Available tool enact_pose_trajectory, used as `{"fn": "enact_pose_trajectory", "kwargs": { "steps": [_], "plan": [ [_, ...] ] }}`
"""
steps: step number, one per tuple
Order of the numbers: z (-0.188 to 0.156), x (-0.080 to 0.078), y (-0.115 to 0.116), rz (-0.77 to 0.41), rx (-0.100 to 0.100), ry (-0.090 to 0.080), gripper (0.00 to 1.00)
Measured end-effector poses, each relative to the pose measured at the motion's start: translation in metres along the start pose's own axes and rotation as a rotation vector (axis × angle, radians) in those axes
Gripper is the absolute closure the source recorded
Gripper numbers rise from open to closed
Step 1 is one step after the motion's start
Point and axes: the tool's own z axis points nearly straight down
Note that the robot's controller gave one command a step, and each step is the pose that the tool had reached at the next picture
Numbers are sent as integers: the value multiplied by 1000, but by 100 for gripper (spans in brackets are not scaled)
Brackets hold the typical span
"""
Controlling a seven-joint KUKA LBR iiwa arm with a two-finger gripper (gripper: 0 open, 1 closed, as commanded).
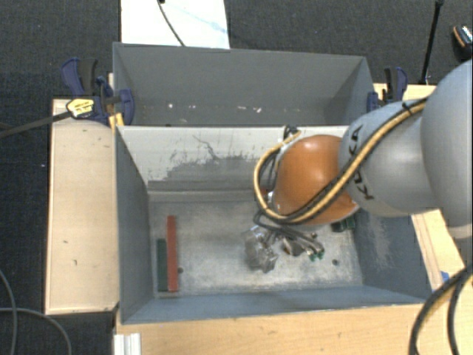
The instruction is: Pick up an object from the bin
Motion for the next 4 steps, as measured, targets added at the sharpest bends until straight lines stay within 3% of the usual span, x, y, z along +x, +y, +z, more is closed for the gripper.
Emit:
{"fn": "enact_pose_trajectory", "kwargs": {
  "steps": [1,2,3,4],
  "plan": [
    [-153,-21,15,-343,4,-10,100],
    [-113,-38,-19,-376,2,-2,100],
    [-115,-39,-18,-374,1,-4,0],
    [-193,-17,-69,-783,9,-6,0]
  ]
}}
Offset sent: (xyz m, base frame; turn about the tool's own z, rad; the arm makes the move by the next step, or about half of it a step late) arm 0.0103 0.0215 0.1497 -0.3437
